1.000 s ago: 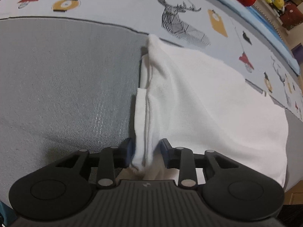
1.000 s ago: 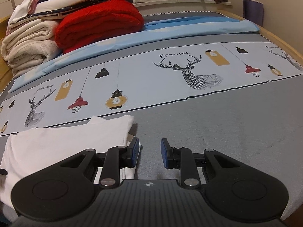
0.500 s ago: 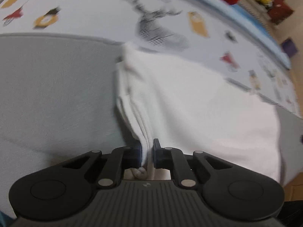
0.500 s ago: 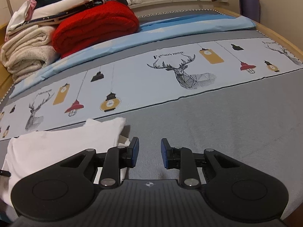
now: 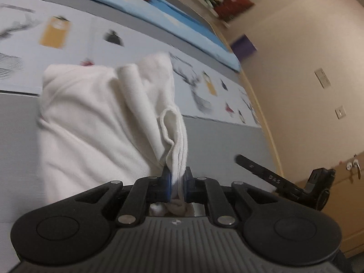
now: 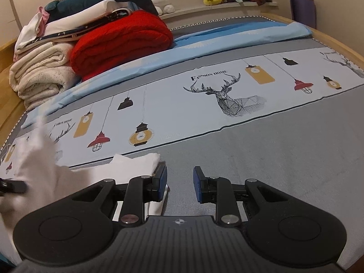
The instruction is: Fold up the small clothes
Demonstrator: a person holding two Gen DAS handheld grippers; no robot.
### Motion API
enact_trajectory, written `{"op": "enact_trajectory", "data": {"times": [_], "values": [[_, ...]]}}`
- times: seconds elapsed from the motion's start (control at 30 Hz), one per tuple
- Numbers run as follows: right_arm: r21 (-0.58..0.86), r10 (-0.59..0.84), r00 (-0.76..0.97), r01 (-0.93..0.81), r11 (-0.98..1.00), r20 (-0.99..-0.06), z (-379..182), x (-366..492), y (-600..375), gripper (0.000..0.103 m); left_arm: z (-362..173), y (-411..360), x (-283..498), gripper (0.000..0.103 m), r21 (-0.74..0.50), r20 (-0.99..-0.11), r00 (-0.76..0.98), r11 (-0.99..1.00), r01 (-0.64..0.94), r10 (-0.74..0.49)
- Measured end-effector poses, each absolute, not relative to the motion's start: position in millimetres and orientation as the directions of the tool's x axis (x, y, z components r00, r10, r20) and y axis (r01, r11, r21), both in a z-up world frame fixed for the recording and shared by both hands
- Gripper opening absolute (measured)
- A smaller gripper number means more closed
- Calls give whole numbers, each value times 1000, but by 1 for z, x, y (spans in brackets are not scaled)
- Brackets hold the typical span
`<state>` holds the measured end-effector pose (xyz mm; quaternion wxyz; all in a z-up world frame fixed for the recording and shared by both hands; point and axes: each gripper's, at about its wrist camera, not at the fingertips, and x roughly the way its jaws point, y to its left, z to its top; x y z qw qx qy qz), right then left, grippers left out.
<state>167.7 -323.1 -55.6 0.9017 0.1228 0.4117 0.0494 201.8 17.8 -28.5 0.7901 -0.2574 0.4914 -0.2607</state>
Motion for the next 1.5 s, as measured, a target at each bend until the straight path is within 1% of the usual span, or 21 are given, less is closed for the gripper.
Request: {"op": "enact_trajectory", "data": {"times": [0.1, 0.17, 0.2, 0.33, 0.43, 0.5, 0.6, 0.63, 0.7, 0.77, 0.9, 1.07, 1.13, 1.17, 1.27, 1.33, 1.4, 1.47, 1.5], "values": [[265, 192, 659, 12, 964, -727, -55, 168, -323, 26, -33, -22, 207, 17, -681, -620, 340, 700, 214, -707], [270, 196, 661, 10, 963, -725, -55, 168, -323, 26, -26, -26, 204, 22, -699, -582, 346, 670, 250, -736], [274, 200, 658, 11, 962, -726, -56, 168, -324, 26, -23, -23, 202, 27, -688, -580, 360, 676, 263, -731], [312, 241, 636, -1, 950, -733, -60, 171, -321, 26, -31, 1, 199, 27, -594, -685, 361, 772, 225, -633], [392, 323, 588, -11, 920, -741, -68, 178, -312, 26, -48, 16, 192, 27, -514, -771, 308, 831, 215, -557], [443, 377, 550, -14, 896, -745, -73, 184, -301, 26, -58, 25, 186, 27, -479, -795, 289, 844, 240, -533], [478, 416, 505, -9, 878, -756, -80, 192, -280, 26, -73, 35, 177, 27, -452, -819, 260, 854, 257, -512], [484, 424, 488, -4, 875, -763, -84, 196, -273, 27, -78, 37, 174, 29, -449, -820, 255, 852, 269, -512], [479, 420, 446, 23, 877, -790, -94, 204, -259, 36, -88, 42, 169, 30, -433, -831, 249, 859, 274, -498], [451, 393, 395, 61, 890, -830, -107, 211, -249, 39, -91, 53, 165, 30, -416, -835, 262, 867, 277, -484], [368, 318, 330, 101, 924, -889, -124, 217, -234, 40, -87, 59, 167, 32, -416, -825, 273, 858, 300, -495], [296, 268, 319, 43, 954, -909, -126, 216, -216, 40, -82, 56, 170, 34, -392, -828, 282, 861, 325, -484], [277, 258, 335, 8, 961, -906, -124, 214, -210, 23, -81, 57, 168, 34, -381, -833, 284, 865, 327, -475], [272, 258, 351, -8, 962, -900, -121, 214, -208, 13, -81, 58, 169, 34, -376, -835, 288, 868, 324, -469], [293, 287, 438, -56, 954, -852, -101, 208, -209, 10, -80, 59, 170, 34, -379, -832, 292, 867, 322, -472], [352, 324, 546, -55, 934, -773, -79, 202, -223, 10, -79, 58, 170, 34, -382, -829, 290, 862, 332, -479], [374, 307, 618, -22, 927, -724, -68, 199, -238, 10, -81, 55, 168, 34, -381, -832, 276, 857, 346, -482], [293, 209, 621, 35, 955, -755, -72, 203, -245, 11, -85, 49, 167, 34, -355, -847, 265, 861, 363, -461], [242, 157, 602, 63, 968, -783, -79, 207, -246, 14, -87, 46, 166, 34, -344, -854, 259, 863, 371, -451]]}}
